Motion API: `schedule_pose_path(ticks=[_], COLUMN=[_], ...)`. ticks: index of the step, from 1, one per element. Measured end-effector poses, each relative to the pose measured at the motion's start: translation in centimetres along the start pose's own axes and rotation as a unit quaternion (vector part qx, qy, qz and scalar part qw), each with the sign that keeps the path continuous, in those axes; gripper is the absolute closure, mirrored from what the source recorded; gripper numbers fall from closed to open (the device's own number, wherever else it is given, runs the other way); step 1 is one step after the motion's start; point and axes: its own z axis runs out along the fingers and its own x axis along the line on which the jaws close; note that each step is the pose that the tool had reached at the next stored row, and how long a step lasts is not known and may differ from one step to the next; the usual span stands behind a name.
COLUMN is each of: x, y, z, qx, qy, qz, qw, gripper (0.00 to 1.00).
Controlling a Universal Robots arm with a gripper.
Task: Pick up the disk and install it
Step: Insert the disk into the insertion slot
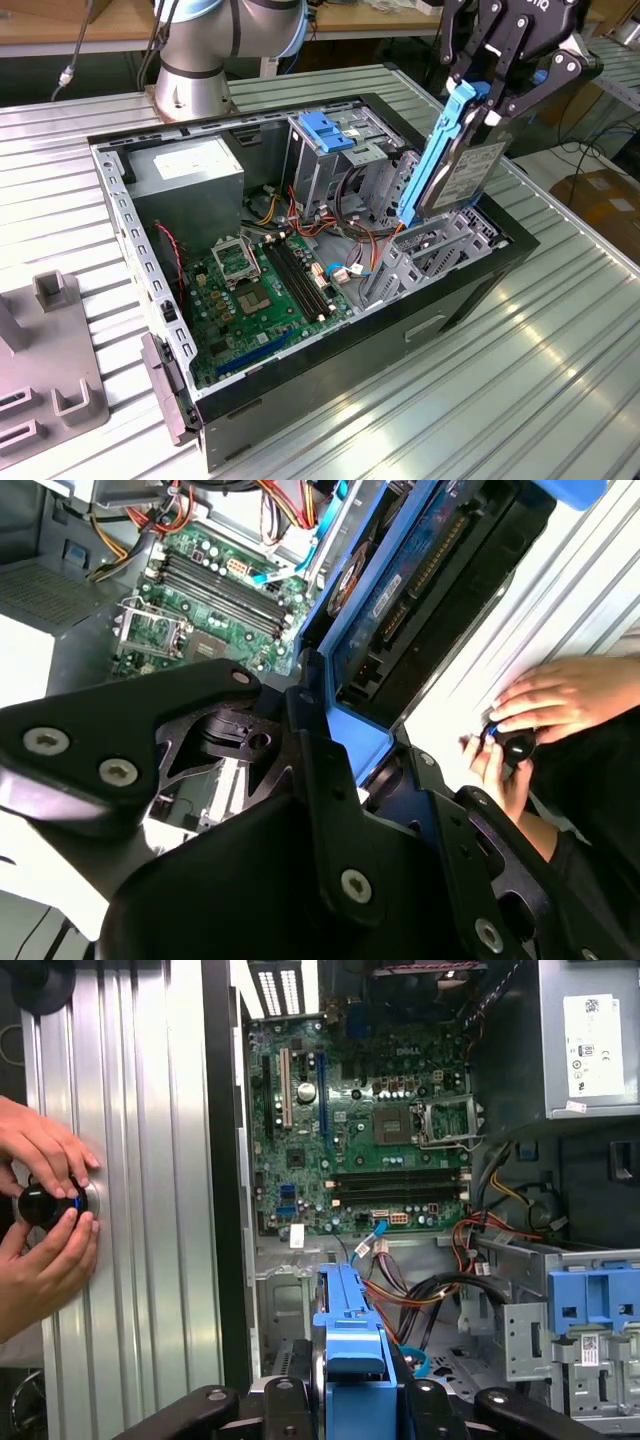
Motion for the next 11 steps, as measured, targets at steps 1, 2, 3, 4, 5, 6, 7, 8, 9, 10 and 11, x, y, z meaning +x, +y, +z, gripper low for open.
schedule_pose_path(ticks=[1, 2, 3, 4, 5, 6, 7, 8, 9, 10, 11], x=[0.01, 0.01, 0.01, 0.05, 0.06, 0.06, 0.06, 0.06, 0.06, 0.06, 0.06], y=[-0.28, -0.50, -0.65, -0.76, -0.77, -0.77, -0.78, -0.79, -0.79, -0.79, -0.79], z=[0.27, 0.52, 0.71, 0.81, 0.81, 0.81, 0.82, 0.82, 0.83, 0.83, 0.83], qx=[0.0000, 0.0000, 0.0000, 0.0000, 0.0000, 0.0000, 0.0000, 0.0000, 0.0000, 0.0000, 0.0000], qy=[-0.0001, 0.0000, 0.0000, 0.0000, 0.0000, 0.0000, 0.0000, 0.0000, 0.0000, 0.0000, 0.0000], qz=[0.000, 0.000, 0.000, 0.000, 0.000, 0.000, 0.000, 0.000, 0.000, 0.000, 0.000], qw=[1.00000, 1.00000, 1.00000, 1.00000, 1.00000, 1.00000, 1.00000, 1.00000, 1.00000, 1.00000, 1.00000], gripper=[0.63, 0.63, 0.63, 0.63, 0.63, 0.63, 0.63, 0.63, 0.63, 0.63, 0.63])
